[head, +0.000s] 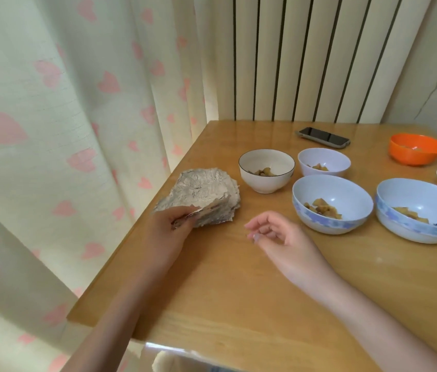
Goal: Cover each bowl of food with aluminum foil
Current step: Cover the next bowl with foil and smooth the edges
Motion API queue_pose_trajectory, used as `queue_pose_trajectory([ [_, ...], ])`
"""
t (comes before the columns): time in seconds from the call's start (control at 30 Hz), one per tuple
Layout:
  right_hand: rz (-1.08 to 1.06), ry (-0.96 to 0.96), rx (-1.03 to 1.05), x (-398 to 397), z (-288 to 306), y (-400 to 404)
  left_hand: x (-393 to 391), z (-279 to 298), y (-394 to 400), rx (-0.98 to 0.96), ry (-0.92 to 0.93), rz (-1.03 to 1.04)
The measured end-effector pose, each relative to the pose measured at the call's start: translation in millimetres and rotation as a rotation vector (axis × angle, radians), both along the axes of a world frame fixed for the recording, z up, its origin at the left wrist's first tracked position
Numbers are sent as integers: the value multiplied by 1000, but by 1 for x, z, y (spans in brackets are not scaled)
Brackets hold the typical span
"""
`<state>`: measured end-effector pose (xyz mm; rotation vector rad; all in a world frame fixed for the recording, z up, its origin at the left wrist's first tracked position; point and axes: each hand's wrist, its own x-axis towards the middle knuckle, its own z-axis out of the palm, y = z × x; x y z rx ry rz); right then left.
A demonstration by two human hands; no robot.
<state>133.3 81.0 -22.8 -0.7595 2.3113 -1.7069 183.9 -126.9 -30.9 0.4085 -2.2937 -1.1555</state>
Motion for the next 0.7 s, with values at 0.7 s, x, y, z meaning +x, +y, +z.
queue_pose_trajectory([
  [0.7, 219, 643, 738, -23, 6, -32, 10, -27, -14, -201, 13, -152],
])
